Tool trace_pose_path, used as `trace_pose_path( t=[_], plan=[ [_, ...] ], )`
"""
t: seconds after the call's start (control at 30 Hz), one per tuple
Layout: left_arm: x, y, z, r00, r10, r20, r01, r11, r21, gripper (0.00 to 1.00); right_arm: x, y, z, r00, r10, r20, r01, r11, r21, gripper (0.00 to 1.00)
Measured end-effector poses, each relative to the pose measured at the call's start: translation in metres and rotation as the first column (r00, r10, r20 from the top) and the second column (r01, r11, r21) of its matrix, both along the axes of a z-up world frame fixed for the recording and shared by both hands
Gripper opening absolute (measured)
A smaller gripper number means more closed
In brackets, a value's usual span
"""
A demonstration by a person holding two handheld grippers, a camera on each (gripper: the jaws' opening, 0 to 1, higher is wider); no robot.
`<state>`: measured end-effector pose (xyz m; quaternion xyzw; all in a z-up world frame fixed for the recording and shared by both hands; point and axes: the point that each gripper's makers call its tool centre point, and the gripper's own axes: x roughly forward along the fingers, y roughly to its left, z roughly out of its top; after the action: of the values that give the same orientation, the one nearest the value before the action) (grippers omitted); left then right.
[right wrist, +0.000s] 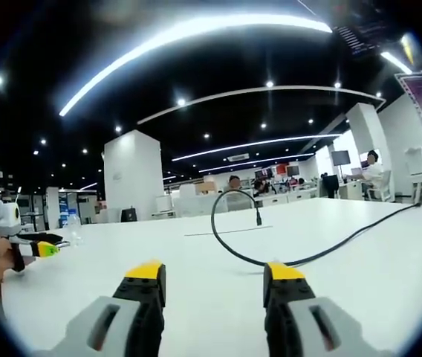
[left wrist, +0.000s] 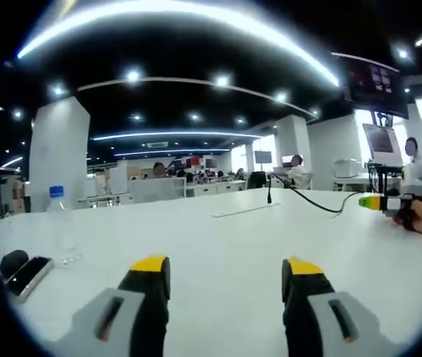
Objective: Locate the USB plug end of the data cable currently connected to the USB port on the desk. Grip the plug, withdraw it from the port, and place it onto the desktop.
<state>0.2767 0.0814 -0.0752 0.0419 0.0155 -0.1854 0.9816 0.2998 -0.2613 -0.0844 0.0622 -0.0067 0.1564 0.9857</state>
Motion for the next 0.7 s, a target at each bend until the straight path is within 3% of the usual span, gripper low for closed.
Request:
trace_pose_path(
  t=[0.47, 0.7],
  plan=[
    [0.001, 0.004, 0.014, 0.999, 0.028, 0.022, -0.028, 0.999, -0.027, 0.58, 0.0, 0.004, 0.013, 0.998, 0.059, 0.014, -0.06, 0.996, 0.059, 0.54],
    [0.001, 0.001, 0.021, 0.999, 0.029, 0.027, -0.028, 0.999, -0.028, 0.58, 0.005, 0.004, 0.028, 0.997, 0.052, 0.048, -0.052, 0.999, 0.0, 0.54]
  ],
)
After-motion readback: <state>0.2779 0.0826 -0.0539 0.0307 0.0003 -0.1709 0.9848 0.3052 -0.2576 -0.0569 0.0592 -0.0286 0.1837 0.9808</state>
